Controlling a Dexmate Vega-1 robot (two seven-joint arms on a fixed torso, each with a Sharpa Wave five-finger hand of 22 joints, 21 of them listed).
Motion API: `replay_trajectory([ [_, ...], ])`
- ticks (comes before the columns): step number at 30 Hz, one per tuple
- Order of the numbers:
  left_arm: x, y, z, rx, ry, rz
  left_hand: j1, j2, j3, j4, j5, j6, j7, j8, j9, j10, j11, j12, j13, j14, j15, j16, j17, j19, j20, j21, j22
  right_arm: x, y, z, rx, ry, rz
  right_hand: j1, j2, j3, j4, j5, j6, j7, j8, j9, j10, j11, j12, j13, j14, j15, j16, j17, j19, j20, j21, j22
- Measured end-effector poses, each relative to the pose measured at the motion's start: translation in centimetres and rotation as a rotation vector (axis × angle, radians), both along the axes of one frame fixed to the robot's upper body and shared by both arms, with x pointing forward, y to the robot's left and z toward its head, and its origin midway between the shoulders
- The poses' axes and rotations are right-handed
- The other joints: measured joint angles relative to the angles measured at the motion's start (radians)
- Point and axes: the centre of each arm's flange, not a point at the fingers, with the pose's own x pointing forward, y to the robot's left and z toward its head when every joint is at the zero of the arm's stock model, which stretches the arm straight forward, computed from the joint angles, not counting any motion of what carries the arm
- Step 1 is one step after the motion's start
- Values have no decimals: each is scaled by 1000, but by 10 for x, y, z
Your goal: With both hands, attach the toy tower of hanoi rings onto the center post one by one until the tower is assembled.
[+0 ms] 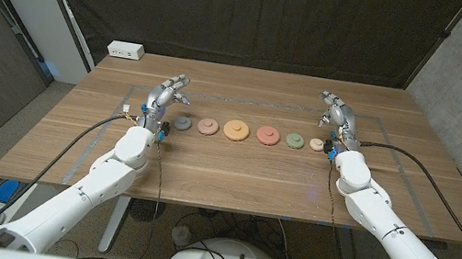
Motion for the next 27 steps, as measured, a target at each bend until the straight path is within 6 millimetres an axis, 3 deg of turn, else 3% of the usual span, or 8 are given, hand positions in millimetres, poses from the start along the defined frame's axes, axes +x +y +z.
replay_trajectory([
  [15,-6,4,2,61,-98,184,18,-9,-12,11,0,28,-18,8,0,30,-9,8,9,23,-10,30,-5,16,-5,23,3,-13,-2,3,-100,-53,-116,42,-16,21,-1,8,-1,-12,-8,0,5,-12,0,9,-7,7,0,0,-7,0,1,-5],
  [27,-15,2,8,129,-134,258,31,-19,-23,10,0,32,-15,8,0,30,-8,8,19,26,-6,41,-14,19,-5,30,0,-21,-3,3,-185,-61,-203,66,-29,35,2,15,-6,-17,-8,5,-10,-8,-6,17,-18,7,0,0,-18,0,1,-9],
])
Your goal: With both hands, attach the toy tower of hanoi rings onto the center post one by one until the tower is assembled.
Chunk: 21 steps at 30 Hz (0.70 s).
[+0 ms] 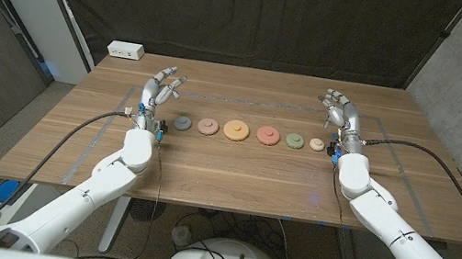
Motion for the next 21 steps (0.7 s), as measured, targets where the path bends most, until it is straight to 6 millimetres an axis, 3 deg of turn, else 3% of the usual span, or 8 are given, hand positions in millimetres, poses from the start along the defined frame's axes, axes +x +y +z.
replay_trajectory([
  [3,-2,-1,3,26,2,10,3,3,-1,-1,0,-5,2,0,0,-7,0,-5,0,-4,-4,0,-4,-7,-1,0,0,-1,0,0,-20,2,-22,14,4,2,2,0,0,1,0,0,-5,-4,0,1,0,0,0,0,0,0,0,0],
  [10,-2,-5,6,91,13,56,10,7,-5,4,0,-5,2,0,5,-7,0,-5,5,-10,-2,0,-9,-8,-2,0,-5,-4,0,-1,-69,4,-60,22,-4,6,6,8,-11,44,-7,0,-36,14,-13,6,-10,3,-4,-5,-11,0,0,-5],
  [21,2,-12,11,155,24,86,19,8,-9,2,0,3,-6,0,5,-7,0,-5,5,-10,-2,15,-11,-11,2,11,-5,-8,0,-1,-141,9,-117,31,-13,11,11,8,-6,49,-7,-2,-65,25,-17,11,-30,9,-9,-5,-23,2,0,-14],
])
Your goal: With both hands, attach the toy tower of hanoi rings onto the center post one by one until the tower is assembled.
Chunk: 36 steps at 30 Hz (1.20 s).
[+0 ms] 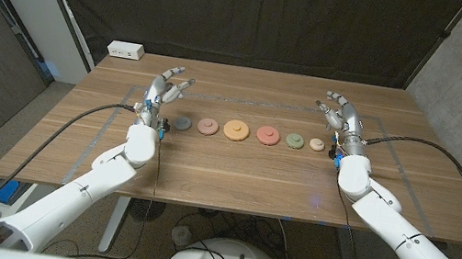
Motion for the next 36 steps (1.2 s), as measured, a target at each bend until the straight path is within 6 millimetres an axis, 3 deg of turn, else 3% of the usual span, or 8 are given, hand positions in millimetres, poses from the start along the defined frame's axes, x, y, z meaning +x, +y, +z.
replay_trajectory([
  [5,-1,-2,2,38,1,29,0,0,-4,4,0,3,-3,0,0,0,0,0,0,0,0,8,0,0,0,0,-5,-3,4,1,-58,1,-34,0,0,3,3,0,-18,17,-8,-1,-22,16,-4,0,-8,3,0,0,-11,4,0,-5],
  [11,-4,-3,3,67,1,65,4,-3,-8,2,0,3,-3,0,0,0,0,0,5,0,0,8,-2,0,0,0,-5,-6,9,6,-114,-5,-69,0,0,6,0,7,-44,2,-15,-1,-35,18,-4,4,-23,9,0,0,-25,10,0,-9],
  [22,-12,-6,1,117,-15,143,13,-3,-14,5,0,-6,-5,-8,0,0,0,-8,5,0,0,22,-8,0,0,12,-9,-9,23,10,-219,-29,-139,5,-5,14,0,8,-56,1,-23,-1,-44,9,-4,9,-34,13,-1,0,-34,13,-5,-17],
  [28,-18,-10,-1,135,-34,188,19,3,-18,1,0,-6,-5,-8,0,6,-5,-8,9,0,0,40,-6,12,-3,23,-12,-13,30,12,-262,-40,-166,25,-7,14,0,8,-75,-8,-23,-1,-58,5,-4,18,-57,21,-7,0,-61,25,-13,-28],
  [36,-25,-15,-4,171,-54,266,37,3,-21,-1,7,-13,-19,-8,0,1,-12,-8,9,8,0,47,-8,14,-1,29,-14,-22,33,9,-326,-58,-244,25,-7,14,0,8,-79,-11,-23,2,-70,-6,-4,23,-76,25,-15,-5,-72,36,-13,-32],
])
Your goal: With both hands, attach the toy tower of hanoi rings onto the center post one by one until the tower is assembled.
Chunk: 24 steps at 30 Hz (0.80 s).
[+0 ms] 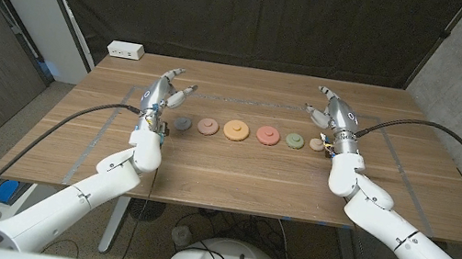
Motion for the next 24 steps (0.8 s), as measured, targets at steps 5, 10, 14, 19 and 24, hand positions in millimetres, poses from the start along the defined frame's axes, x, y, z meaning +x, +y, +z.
replay_trajectory([
  [5,-7,-2,-3,17,-9,67,0,0,0,0,0,0,0,0,0,0,0,-8,3,0,0,4,0,0,0,2,-5,-9,4,-3,-61,-23,-69,0,0,0,0,0,-5,-5,0,0,-2,-2,0,4,-8,6,0,0,-7,0,0,-5],
  [10,-12,-4,-5,35,-14,128,4,-4,-4,4,0,-9,-2,0,0,-6,-5,-8,5,0,0,7,-4,0,0,4,-5,-16,7,-6,-100,-40,-119,11,-11,0,0,0,-5,-5,0,0,-4,-5,0,4,-17,7,0,0,-10,3,0,-8],
  [14,-17,-8,-6,49,-18,151,7,-1,-7,1,0,-9,-2,0,0,-6,-5,-8,5,0,0,8,-5,0,0,4,-5,-20,7,-7,-114,-44,-142,10,-11,10,-1,6,-1,-10,7,0,-8,-8,4,9,-23,9,0,0,-21,7,-3,-14],
  [19,-22,-7,-6,69,-11,201,7,-1,-7,1,4,-9,-2,0,0,-6,-5,-8,4,0,0,8,-6,0,0,6,-5,-26,10,-8,-132,-34,-160,10,-11,10,-1,6,6,-16,12,0,-8,-8,4,14,-28,11,0,0,-23,9,-4,-19],
  [24,-26,-7,-4,89,9,221,7,-1,-11,6,4,-7,0,0,0,0,-7,-8,4,0,0,8,-9,0,0,11,-9,-31,11,-7,-141,-11,-164,10,-11,10,-1,10,19,-22,16,4,-2,-14,12,18,-37,13,0,0,-23,9,-4,-22],
])
